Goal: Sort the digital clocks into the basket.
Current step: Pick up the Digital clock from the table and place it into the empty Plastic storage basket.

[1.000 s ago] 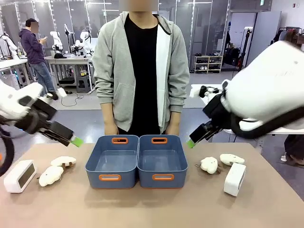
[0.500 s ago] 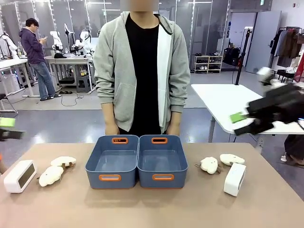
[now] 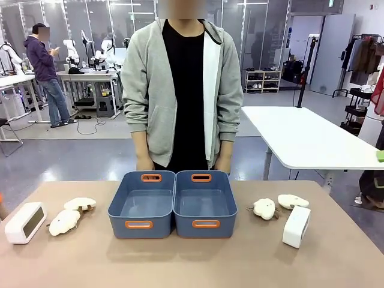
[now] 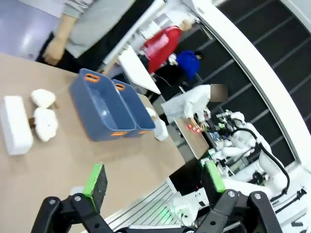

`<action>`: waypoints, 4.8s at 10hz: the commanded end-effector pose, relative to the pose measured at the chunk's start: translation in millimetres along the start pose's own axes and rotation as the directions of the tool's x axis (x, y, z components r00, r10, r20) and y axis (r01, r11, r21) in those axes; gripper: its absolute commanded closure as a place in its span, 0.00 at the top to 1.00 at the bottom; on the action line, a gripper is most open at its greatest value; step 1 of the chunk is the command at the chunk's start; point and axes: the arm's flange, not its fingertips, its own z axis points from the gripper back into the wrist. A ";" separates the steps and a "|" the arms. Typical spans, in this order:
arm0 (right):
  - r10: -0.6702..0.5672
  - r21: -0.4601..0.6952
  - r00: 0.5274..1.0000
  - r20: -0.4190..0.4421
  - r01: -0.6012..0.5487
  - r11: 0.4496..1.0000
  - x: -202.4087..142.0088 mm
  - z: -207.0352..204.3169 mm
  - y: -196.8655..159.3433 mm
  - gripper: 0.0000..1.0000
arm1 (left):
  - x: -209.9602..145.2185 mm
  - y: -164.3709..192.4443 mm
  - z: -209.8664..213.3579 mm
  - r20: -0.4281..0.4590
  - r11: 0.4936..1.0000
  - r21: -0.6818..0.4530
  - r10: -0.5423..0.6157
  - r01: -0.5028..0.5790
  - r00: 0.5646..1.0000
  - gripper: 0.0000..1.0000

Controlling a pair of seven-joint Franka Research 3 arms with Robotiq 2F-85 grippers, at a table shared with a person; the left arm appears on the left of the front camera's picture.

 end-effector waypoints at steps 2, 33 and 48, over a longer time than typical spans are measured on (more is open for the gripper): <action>0.025 0.020 0.996 0.085 -0.027 0.999 -15.3 2.2 0.0 1.00 | -21.7 -1.9 -18.1 -0.001 0.999 0.042 0.019 -0.019 1.000 1.00; -0.006 0.002 0.997 0.075 0.005 1.000 0.3 19.0 -2.5 1.00 | 73.6 25.0 -116.0 -0.460 0.677 0.666 0.043 0.313 0.887 1.00; -0.006 0.002 0.997 0.075 0.005 1.000 0.3 19.0 -2.5 1.00 | 45.9 186.3 -300.5 -0.486 0.430 0.829 0.237 0.358 0.841 1.00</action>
